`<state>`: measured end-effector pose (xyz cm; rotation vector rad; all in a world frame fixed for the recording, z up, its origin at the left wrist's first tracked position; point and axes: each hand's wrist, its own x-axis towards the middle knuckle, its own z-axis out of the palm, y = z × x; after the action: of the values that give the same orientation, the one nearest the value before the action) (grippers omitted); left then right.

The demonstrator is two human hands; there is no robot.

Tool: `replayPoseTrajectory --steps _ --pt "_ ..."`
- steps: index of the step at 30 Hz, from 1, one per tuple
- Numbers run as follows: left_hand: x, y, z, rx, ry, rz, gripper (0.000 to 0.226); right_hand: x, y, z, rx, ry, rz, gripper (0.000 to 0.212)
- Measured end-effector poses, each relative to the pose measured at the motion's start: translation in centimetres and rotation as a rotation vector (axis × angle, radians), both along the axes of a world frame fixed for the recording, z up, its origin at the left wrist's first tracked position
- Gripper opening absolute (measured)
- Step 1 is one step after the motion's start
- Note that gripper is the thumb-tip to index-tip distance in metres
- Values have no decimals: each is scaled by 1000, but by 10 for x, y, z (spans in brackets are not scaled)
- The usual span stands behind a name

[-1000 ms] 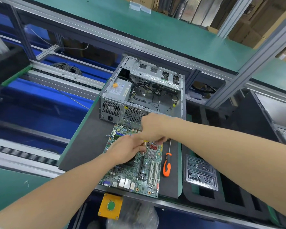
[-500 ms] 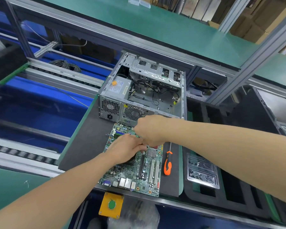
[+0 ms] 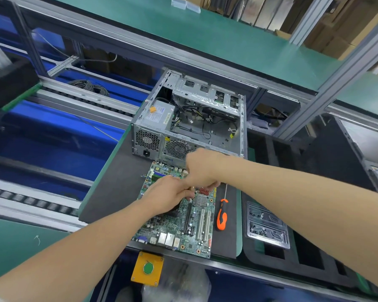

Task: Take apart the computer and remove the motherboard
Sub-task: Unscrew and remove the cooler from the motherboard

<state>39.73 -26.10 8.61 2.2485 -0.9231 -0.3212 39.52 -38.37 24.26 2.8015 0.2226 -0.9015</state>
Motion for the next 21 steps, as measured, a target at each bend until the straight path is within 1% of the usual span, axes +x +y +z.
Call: replayPoseTrajectory --steps 1,2,3,4,5,6,7,8,9,10,11,12,14,16,18,20,21 --pt "0 -1 0 10 -15 0 26 -3 1 3 -35 97 -35 38" --pt "0 -1 -1 16 -36 -9 28 -1 0 1 -42 210 -145 39" --pt "1 -2 -2 14 -51 -24 29 -2 5 6 -99 286 -180 42" --pt "1 -2 -2 9 -59 -40 29 -1 7 4 -113 319 -237 48" --pt "2 -2 -2 7 -58 -50 30 0 10 4 -159 316 -186 55" --pt "3 -2 -2 4 -53 -54 30 2 11 1 -169 272 -128 59" --pt "3 -2 -3 4 -45 -52 31 0 15 4 -210 224 -36 55" --pt "3 -2 -3 10 -43 -51 32 2 14 1 -227 165 47 46" --pt "3 -2 -2 20 -46 -49 33 2 15 0 -244 131 90 36" --pt "4 -2 -3 25 -56 -48 34 3 13 -4 -206 94 121 28" --pt "4 -2 -3 22 -66 -45 34 1 12 -4 -185 64 145 24" --pt "3 -2 -2 8 -74 -42 33 0 11 -4 -180 21 216 25" --pt "2 -1 0 -4 -78 -46 34 -4 7 -5 -179 -56 449 29" --pt "2 -1 0 34 -83 -56 34 -8 1 -3 -190 -85 695 28" --pt "1 0 0 16 -93 -48 31 -10 -2 0 -217 -64 840 20" --pt "1 -1 0 -10 -96 -52 27 -12 -5 2 -228 -64 879 6" --pt "1 -1 1 -3 -98 -61 27 -13 -6 3 -222 -72 867 4"
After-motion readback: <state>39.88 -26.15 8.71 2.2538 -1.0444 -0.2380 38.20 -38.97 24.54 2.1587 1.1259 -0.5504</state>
